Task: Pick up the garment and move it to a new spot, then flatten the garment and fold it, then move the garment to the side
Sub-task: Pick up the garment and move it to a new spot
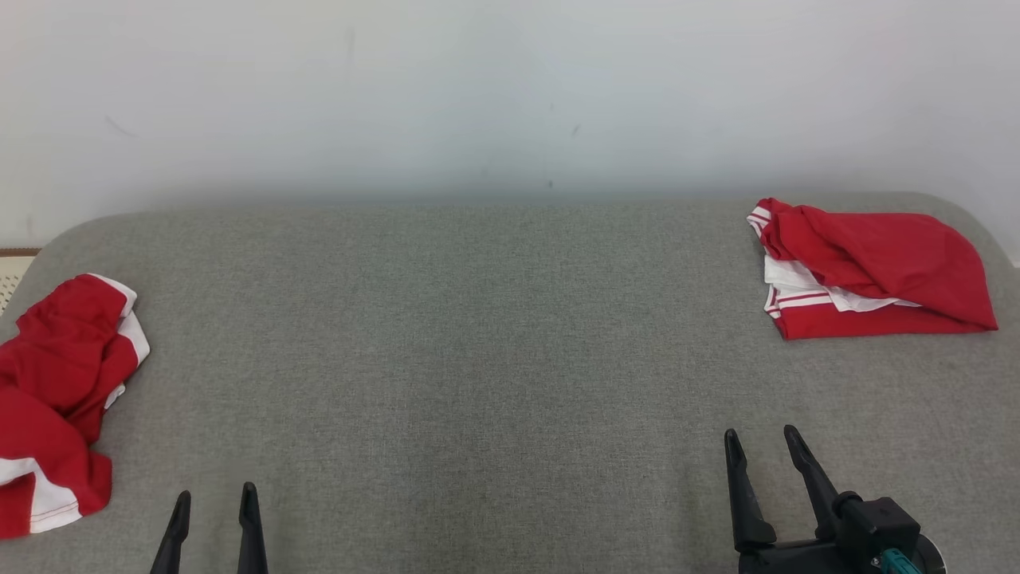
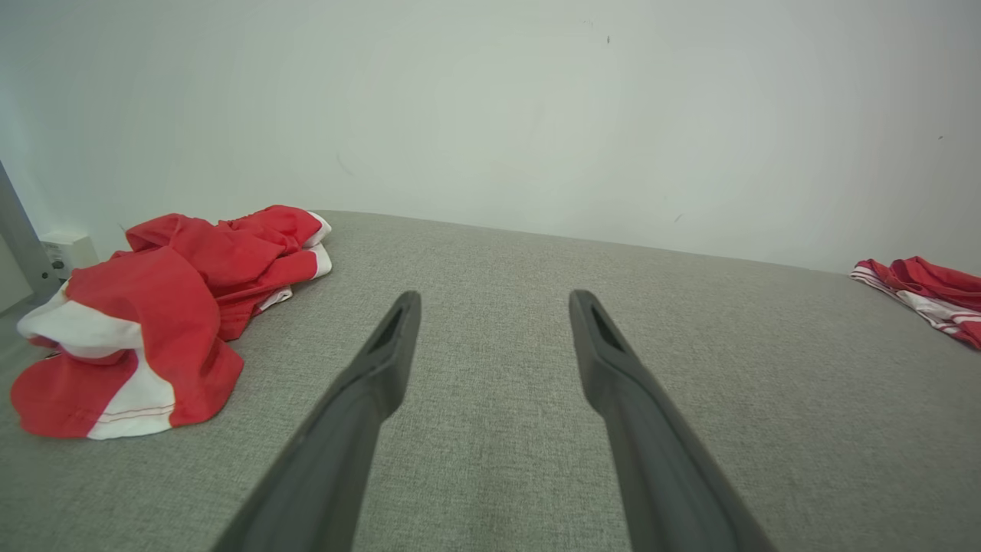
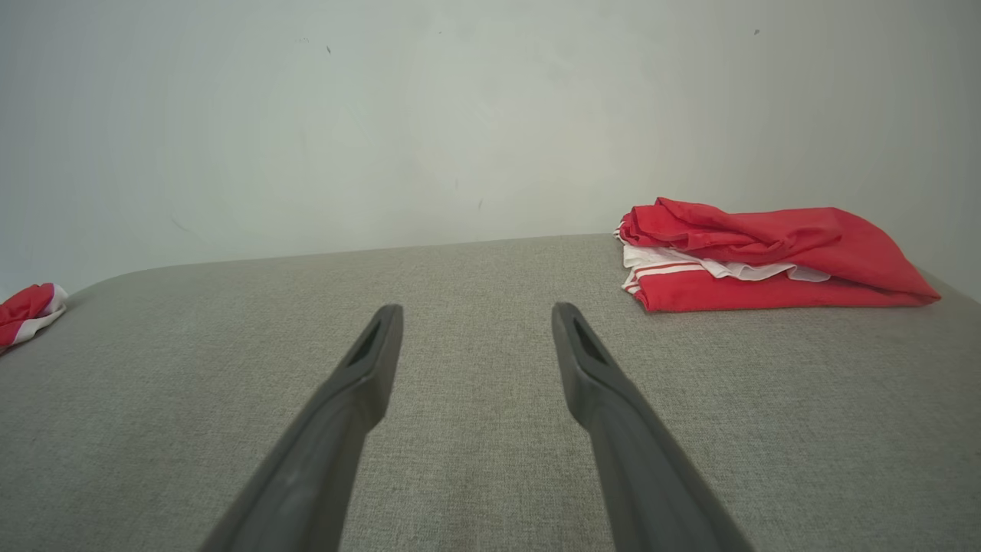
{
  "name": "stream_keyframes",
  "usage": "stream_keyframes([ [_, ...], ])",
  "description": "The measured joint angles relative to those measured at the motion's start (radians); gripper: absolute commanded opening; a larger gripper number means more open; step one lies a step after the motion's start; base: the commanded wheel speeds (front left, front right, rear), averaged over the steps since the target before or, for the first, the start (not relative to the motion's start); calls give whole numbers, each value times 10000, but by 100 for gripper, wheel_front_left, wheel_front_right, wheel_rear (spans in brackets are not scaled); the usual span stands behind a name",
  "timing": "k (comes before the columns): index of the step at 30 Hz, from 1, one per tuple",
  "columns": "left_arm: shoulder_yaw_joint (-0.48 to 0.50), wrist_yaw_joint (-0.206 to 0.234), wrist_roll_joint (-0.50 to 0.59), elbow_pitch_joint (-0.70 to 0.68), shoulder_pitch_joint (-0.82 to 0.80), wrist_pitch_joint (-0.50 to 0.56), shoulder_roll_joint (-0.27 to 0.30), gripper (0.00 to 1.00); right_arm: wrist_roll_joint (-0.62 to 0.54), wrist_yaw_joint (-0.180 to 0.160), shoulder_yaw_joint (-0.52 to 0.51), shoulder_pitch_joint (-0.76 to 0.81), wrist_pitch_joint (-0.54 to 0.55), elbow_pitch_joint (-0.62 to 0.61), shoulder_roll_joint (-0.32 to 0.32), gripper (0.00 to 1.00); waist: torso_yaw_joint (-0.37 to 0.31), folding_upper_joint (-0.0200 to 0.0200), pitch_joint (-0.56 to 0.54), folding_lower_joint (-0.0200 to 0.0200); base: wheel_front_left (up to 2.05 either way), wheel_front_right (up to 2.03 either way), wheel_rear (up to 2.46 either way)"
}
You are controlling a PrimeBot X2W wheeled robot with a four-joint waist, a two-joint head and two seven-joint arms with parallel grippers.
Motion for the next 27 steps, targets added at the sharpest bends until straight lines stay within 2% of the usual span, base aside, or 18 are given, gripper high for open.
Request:
stream_keyframes([
  [12,98,211,-42,-71,36,0,-2,100,127,0,40,13,0,119,10,100,560,0,-56,0,0,0,0],
  [27,585,247,-71,-56,182,0,0,100,337,0,130,15,0,328,17,100,2442,0,-123,0,0,0,0],
])
